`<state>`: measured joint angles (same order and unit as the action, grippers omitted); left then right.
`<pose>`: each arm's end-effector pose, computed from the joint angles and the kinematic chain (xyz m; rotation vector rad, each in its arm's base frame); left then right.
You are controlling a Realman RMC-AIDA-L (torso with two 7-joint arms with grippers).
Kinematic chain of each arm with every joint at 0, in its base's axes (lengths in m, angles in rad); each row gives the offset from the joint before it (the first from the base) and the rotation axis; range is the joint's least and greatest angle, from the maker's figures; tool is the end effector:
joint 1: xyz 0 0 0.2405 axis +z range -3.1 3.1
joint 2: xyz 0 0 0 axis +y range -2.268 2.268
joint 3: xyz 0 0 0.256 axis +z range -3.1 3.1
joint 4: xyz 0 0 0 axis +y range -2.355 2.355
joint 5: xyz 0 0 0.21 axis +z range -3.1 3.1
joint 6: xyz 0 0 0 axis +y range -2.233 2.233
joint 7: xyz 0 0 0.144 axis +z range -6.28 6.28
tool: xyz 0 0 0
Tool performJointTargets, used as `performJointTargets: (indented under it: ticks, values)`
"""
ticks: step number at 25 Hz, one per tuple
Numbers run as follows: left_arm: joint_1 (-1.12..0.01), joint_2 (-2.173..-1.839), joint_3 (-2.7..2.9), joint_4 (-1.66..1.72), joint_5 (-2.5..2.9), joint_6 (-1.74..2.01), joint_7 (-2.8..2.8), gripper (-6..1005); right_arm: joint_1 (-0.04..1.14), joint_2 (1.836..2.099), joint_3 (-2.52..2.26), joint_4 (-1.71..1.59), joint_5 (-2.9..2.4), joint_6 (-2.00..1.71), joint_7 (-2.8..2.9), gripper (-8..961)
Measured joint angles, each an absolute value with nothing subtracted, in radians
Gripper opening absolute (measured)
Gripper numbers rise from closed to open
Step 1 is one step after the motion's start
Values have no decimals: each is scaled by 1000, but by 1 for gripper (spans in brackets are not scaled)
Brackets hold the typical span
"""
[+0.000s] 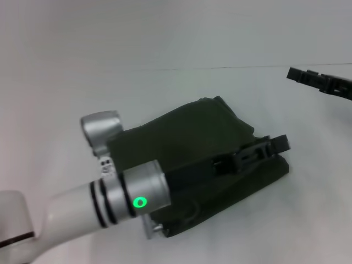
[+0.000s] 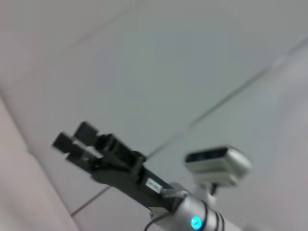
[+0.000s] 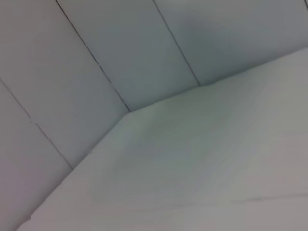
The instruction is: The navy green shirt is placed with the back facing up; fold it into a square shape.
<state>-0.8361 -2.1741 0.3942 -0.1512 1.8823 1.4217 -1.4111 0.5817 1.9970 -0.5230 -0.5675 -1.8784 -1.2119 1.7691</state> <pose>-0.1461 0.3038 -0.1330 2.3375 1.3354 1.3298 0.2979 0.3923 0.0596 -2.0937 1.1921 0.8460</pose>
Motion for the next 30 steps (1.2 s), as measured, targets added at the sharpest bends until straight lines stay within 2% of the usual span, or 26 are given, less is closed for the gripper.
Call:
performJointTargets:
  ticks: [3,8,11,14,17,26,30]
  values:
    - [-789,-2171,396,-61,1941,1510,-1412,548,588,1972,-601,-567,-1884,-1213,1869,760]
    - [-663,-2170,419,151,2017,1677,-1411,722,629,1928,-713,-560,-1901,-1236,2052,760]
    - [-600,-2169,435,262,2039,1730,-1401,819,673,1920,-753,-541,-1955,-1238,2133,760]
    - [-530,-2168,491,418,2075,1784,-1380,912,726,1924,-775,-513,-2038,-1225,2190,760]
    - [-491,-2168,544,509,2103,1790,-1347,907,782,1950,-798,-479,-2118,-1178,2230,761]
    - [-472,-2167,552,547,2167,1786,-1320,904,820,1986,-847,-424,-2131,-1057,2233,760]
    - [-471,-2167,554,548,2182,1783,-1320,904,817,1992,-848,-430,-2131,-1043,2233,759]
